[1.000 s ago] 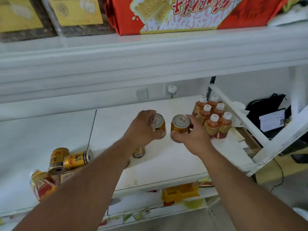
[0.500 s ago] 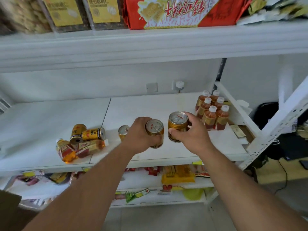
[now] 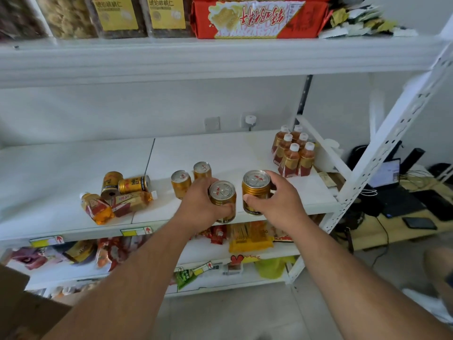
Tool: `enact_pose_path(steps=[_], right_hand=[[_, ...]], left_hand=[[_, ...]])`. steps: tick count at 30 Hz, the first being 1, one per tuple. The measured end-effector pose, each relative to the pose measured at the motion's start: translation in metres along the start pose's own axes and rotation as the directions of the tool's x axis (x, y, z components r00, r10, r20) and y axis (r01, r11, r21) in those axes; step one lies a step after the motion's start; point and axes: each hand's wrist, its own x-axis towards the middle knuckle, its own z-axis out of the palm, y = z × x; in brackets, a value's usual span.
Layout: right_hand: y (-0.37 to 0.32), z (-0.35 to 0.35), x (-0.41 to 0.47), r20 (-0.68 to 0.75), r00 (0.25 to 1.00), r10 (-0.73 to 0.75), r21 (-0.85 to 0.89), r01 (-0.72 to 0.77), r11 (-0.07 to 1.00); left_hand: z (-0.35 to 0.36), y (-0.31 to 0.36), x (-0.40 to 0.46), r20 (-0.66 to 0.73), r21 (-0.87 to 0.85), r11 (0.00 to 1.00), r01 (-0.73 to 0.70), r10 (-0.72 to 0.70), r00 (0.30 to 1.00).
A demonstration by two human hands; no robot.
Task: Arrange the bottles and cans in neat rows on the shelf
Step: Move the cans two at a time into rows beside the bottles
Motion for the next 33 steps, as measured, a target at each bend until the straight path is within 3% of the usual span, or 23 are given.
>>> enact_pose_path(steps=[6,21,33], right_hand=[[0.005,-0.022,-0.016,0.004,1.0,-0.015,0.009,0.015,1.0],[0.054,-0.11,0.038,0.1,0.991,-0.085,0.055,0.08,0.995],[0.07,-0.11,0.115,0.127,0.99,-0.067,0.044,0.061,0.997]], left_hand=[[0.014,0.019,-0.014,-0.008,0.012,0.998,-0.061,0.061,0.998],[0.098,0.079,0.023,-0.122,0.161,0.985,0.058,-0.038,0.992],[0.111,0.079,0.094,-0.115,0.192,0.981,0.036,-0.014,0.993]])
